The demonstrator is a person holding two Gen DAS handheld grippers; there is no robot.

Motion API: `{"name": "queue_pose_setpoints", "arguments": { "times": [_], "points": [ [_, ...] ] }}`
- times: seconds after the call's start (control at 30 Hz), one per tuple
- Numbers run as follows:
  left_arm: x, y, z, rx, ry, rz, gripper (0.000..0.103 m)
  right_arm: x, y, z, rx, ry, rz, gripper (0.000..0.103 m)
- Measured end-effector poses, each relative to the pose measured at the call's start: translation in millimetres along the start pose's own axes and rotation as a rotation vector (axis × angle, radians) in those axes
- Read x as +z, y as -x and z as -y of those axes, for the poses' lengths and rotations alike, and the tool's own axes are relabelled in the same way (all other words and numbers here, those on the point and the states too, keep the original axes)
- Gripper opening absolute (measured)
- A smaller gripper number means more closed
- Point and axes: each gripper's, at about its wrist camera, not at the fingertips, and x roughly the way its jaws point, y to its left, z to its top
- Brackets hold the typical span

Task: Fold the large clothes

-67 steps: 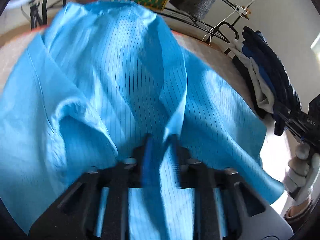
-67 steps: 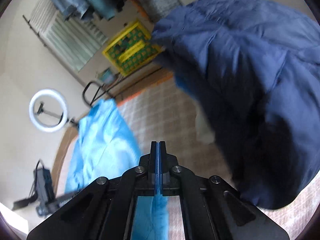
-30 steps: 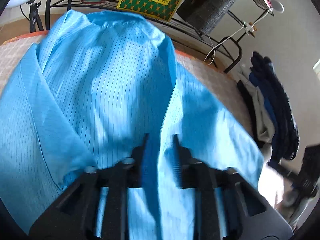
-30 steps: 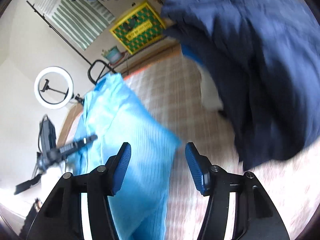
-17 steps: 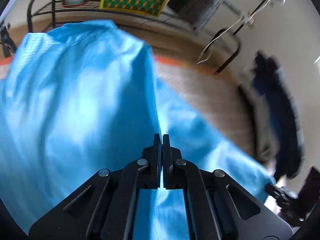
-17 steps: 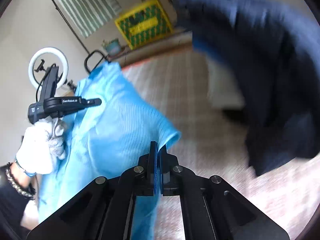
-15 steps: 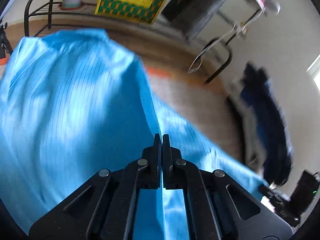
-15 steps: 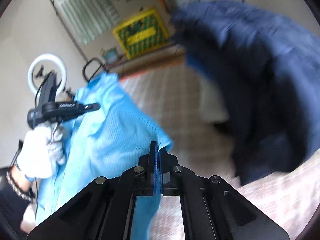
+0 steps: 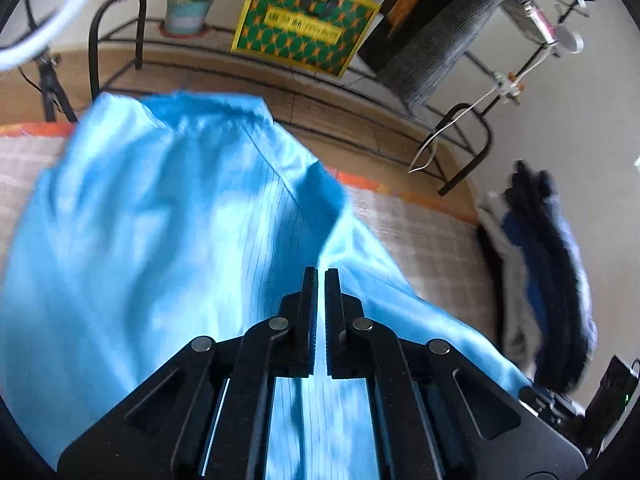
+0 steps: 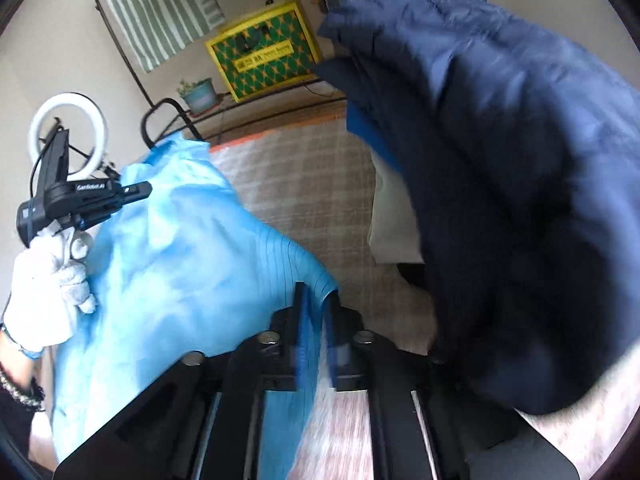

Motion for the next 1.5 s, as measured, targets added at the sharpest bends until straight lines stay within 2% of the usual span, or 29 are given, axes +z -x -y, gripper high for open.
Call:
{"name": "queue_pose_setpoints", "arguments": {
  "times": [0.07,0.1,0.2,0.4,0.5,0.6,0.7,0.83,0.93,0.97,1.03,1.13,1.23,1.37,1.47,1.5],
  "points": [
    [-8.4,34.4,6.0,-0.018,-0.029,0.019,0.000,-4.3,29.8,-3.9,0.014,0.003,0.038,0.031],
    [-15.2,55.0,9.6,-0.028,-0.049,0.033,0.000,-6.9,48.3,-5.1,0.028,0.000,0.059,0.032],
    [-35.1,108.0,20.6,-0.049,-0.097,0.051,0.000,-20.5,100.5,-9.6,0.077,-0.015,0.101,0.033],
    [-94.6,211.0,29.8,-0.090,-0.170,0.069,0.001,-64.7,189.5,-27.8,0.103,-0.024,0.167,0.033],
    [-135.8,247.7,25.4,-0.121,-0.191,0.054,0.003,-102.3,219.8,-41.5,0.112,0.002,0.139,0.033],
    [-185.4,271.7,15.8,-0.148,-0.192,0.025,0.004,-140.2,233.3,-55.5,0.122,0.045,0.087,0.033],
    [-238.0,283.7,3.2,-0.171,-0.181,-0.027,0.004,-180.7,233.2,-62.7,0.151,0.057,0.002,0.033],
    [-306.5,290.1,-17.6,-0.157,-0.145,-0.069,0.004,-234.6,211.6,-64.4,0.182,0.020,-0.147,0.033],
    [-347.5,279.0,-34.9,-0.163,-0.068,-0.131,0.004,-258.8,188.5,-65.8,0.165,0.018,-0.232,0.034],
    [-361.3,273.1,-38.5,-0.160,-0.047,-0.148,0.004,-265.3,180.7,-65.5,0.163,0.008,-0.257,0.040],
    [-380.0,266.7,-41.7,-0.149,-0.037,-0.154,0.004,-272.6,163.8,-62.8,0.171,-0.015,-0.303,0.042],
    [-393.6,259.8,-36.6,-0.147,-0.042,-0.146,0.004,-276.5,144.5,-59.0,0.215,-0.064,-0.364,0.042],
    [-401.3,255.8,-21.2,-0.127,-0.107,-0.124,0.004,-275.9,138.5,-60.9,0.272,-0.102,-0.389,0.042],
    [-407.0,243.7,0.8,-0.106,-0.201,-0.138,0.004,-273.6,132.8,-75.7,0.270,-0.073,-0.405,0.042],
    [-410.2,231.8,7.0,-0.092,-0.212,-0.148,0.004,-277.0,123.6,-81.9,0.202,-0.042,-0.413,0.041],
    [-412.1,228.4,7.8,-0.093,-0.211,-0.154,0.004,-279.1,120.3,-80.3,0.198,-0.051,-0.413,0.037]
  ]
}}
